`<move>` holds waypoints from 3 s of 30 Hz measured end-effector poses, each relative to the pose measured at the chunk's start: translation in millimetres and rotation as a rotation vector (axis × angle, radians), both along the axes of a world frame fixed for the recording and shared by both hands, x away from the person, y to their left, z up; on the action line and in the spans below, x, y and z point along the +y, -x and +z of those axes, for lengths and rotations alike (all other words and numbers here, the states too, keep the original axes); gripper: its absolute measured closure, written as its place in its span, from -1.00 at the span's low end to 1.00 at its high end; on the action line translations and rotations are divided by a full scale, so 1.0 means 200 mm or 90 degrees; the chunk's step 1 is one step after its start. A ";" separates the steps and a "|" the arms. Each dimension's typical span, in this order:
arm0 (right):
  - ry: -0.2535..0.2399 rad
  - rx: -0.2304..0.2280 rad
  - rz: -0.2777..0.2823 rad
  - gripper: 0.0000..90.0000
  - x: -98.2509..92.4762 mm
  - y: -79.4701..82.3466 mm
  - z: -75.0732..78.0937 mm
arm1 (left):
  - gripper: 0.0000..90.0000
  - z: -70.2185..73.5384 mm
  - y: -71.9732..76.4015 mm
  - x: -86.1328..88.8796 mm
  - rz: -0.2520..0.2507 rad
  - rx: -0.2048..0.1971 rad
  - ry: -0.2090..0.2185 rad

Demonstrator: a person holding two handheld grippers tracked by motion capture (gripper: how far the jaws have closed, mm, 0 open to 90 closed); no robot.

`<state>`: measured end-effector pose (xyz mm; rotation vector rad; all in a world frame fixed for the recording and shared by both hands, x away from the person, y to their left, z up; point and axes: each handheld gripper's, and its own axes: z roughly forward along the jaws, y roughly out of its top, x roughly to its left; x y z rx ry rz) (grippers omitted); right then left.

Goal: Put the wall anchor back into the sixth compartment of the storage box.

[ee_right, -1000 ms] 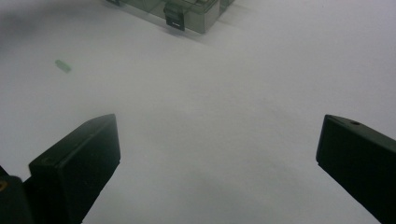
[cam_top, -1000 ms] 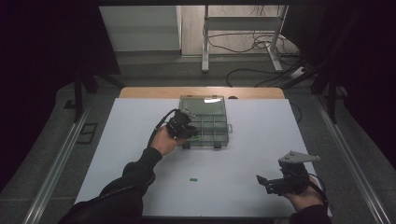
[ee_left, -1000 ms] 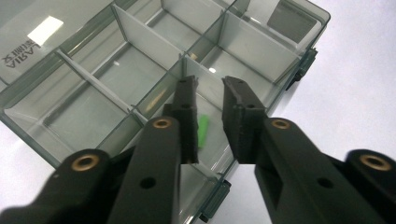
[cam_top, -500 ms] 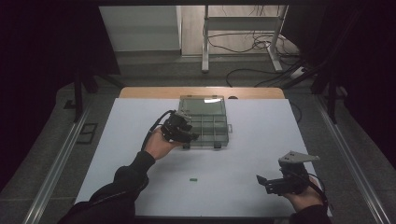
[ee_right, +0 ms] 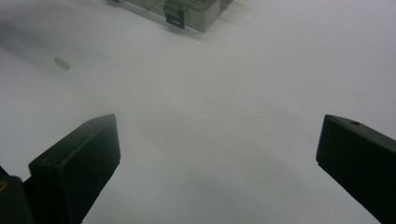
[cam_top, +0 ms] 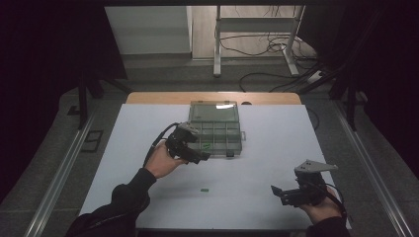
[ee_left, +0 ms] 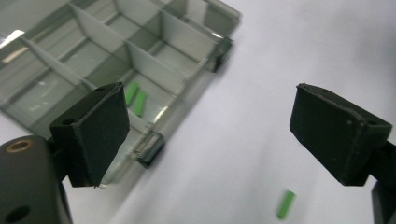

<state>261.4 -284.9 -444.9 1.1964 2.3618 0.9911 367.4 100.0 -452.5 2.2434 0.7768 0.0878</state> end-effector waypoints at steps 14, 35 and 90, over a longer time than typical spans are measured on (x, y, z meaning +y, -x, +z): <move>0.001 -0.001 0.005 -1.00 0.00 0.00 0.00 | -1.00 0.02 0.14 0.04 -0.013 -0.011 -0.002; 0.005 -0.001 0.008 -1.00 0.01 0.00 0.00 | -0.63 -0.14 0.29 -0.01 -0.028 -0.003 -0.076; 0.010 0.011 0.018 -1.00 0.02 0.00 0.00 | 0.88 -0.18 0.25 -0.06 -0.103 0.049 -0.069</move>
